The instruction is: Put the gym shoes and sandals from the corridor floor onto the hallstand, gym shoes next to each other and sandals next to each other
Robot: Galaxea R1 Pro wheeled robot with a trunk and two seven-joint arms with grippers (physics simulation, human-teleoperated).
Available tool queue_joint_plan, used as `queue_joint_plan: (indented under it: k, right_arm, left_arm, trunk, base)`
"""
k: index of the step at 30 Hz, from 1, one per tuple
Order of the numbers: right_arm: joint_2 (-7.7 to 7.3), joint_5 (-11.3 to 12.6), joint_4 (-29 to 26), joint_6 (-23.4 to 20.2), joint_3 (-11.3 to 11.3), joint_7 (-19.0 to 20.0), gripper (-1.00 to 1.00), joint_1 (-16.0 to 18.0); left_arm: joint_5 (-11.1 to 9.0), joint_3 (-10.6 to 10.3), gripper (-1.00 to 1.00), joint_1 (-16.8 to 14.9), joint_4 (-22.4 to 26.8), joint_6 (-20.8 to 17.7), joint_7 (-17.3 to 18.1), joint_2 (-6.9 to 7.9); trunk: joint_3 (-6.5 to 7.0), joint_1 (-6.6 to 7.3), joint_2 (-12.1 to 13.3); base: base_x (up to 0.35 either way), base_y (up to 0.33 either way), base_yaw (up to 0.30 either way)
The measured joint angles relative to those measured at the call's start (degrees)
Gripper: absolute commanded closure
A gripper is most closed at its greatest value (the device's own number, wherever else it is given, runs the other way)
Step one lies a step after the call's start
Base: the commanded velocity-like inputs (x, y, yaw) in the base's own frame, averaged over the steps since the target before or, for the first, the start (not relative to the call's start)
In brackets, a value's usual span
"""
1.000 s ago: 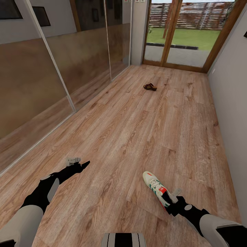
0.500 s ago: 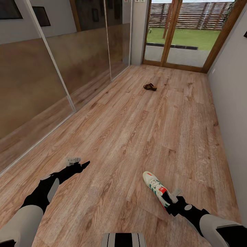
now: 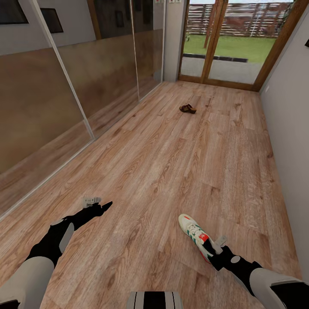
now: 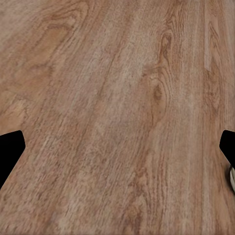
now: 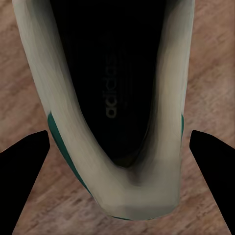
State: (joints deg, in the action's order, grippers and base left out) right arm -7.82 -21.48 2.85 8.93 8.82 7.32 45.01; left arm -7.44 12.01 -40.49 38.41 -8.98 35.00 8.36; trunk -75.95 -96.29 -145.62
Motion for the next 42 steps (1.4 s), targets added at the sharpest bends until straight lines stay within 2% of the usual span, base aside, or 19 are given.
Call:
queue_joint_plan:
  k: [20,32,38,42]
  right_arm:
    - [0.00,0.0,-0.2,0.0,0.2,0.1,1.00,0.0]
    - [0.08,0.2,-7.3,-0.7,0.1,0.2,1.00,0.2]
    - [0.12,0.8,-15.1,-8.1,0.3,0.6,1.00,0.3]
    - [0.15,1.3,-21.5,-15.2,0.6,1.1,1.00,0.3]
  left_arm:
    - [0.0,0.0,-1.00,0.0,0.0,0.0,0.0,0.00]
    - [0.0,0.0,-1.00,0.0,-0.2,0.0,-0.1,-0.11]
    - [0.0,0.0,-1.00,0.0,-0.2,0.0,-0.2,-0.10]
    - [0.0,0.0,-1.00,0.0,-0.2,0.0,-0.2,-0.09]
  trunk:
    - [0.00,0.00,0.0]
    - [0.00,0.00,0.0]
    - [0.00,0.00,0.0]
    - [0.00,0.00,0.0]
  base:
    - [0.000,0.000,0.000]
    - [0.000,0.000,0.000]
    - [0.000,0.000,0.000]
    - [0.000,0.000,0.000]
